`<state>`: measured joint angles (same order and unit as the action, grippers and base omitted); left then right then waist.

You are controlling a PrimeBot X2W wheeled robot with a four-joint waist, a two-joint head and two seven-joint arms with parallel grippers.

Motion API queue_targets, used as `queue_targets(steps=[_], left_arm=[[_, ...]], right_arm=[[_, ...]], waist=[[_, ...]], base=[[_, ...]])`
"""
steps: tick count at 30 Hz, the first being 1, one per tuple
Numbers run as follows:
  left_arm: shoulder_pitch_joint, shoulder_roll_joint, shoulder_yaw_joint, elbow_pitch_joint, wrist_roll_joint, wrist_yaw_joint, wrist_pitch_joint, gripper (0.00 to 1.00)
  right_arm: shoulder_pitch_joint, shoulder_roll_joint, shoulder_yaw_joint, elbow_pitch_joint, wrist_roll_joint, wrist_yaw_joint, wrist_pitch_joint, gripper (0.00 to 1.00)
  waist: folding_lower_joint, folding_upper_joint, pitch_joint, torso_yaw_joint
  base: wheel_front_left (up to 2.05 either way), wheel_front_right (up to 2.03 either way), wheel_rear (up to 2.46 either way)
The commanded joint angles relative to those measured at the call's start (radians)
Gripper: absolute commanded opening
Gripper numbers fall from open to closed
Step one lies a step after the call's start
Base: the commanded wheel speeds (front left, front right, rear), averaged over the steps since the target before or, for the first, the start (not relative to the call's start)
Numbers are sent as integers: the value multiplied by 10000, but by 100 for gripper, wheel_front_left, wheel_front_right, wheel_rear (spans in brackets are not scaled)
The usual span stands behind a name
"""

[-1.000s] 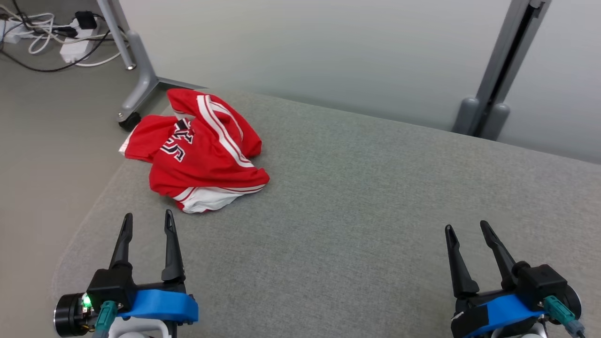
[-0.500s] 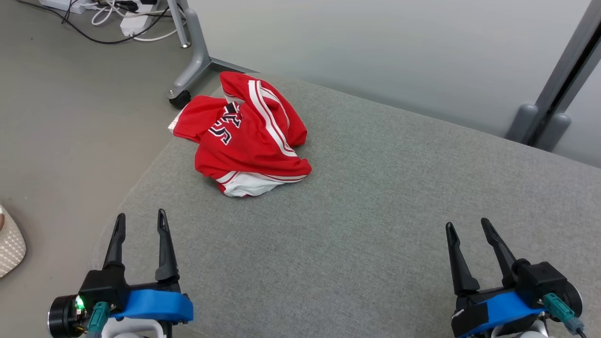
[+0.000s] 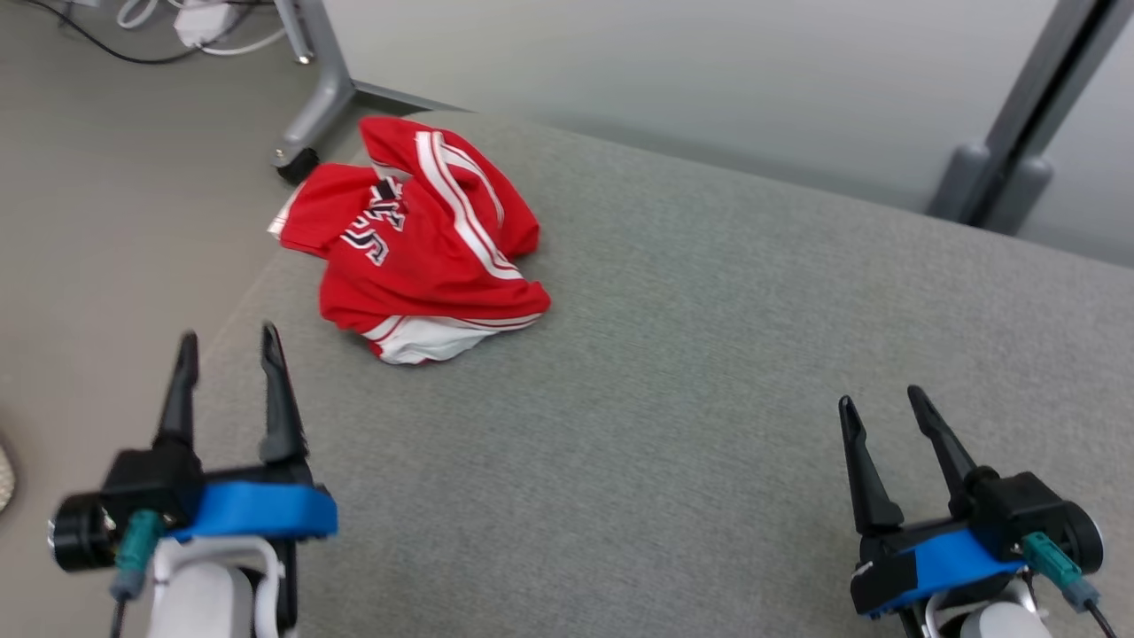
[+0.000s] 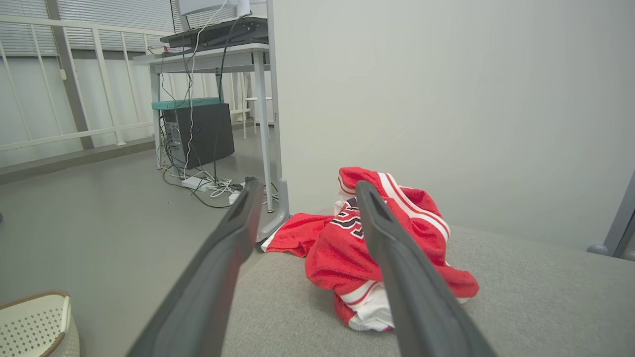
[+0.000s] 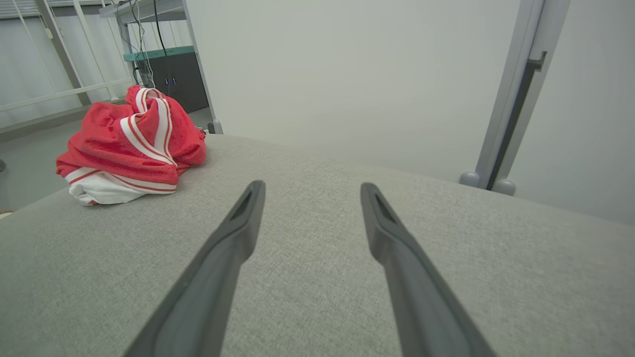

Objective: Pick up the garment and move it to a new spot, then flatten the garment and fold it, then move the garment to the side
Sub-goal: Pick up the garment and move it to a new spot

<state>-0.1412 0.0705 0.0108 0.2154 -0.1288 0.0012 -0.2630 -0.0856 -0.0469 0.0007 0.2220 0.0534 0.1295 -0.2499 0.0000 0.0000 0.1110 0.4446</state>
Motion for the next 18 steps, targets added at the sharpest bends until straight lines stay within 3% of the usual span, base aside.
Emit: queue_targets(steps=[1,10,18], left_arm=[[-390,100,59,-24,-56,-69,-28,100],[-3114,963,685,514,-365,-363,-24,100],[-5414,1719,889,1946,-718,-665,582,100]], right_arm=[[-184,-62,-40,-106,-79,22,24,100],[-813,-60,-185,-1086,-679,13,385,100],[-1200,-52,-390,-1853,-828,13,508,100]], waist=[[0,0,104,-108],[0,0,1544,-1481],[0,0,2705,-2600]], base=[[0,0,0],[0,0,0],[0,0,0]])
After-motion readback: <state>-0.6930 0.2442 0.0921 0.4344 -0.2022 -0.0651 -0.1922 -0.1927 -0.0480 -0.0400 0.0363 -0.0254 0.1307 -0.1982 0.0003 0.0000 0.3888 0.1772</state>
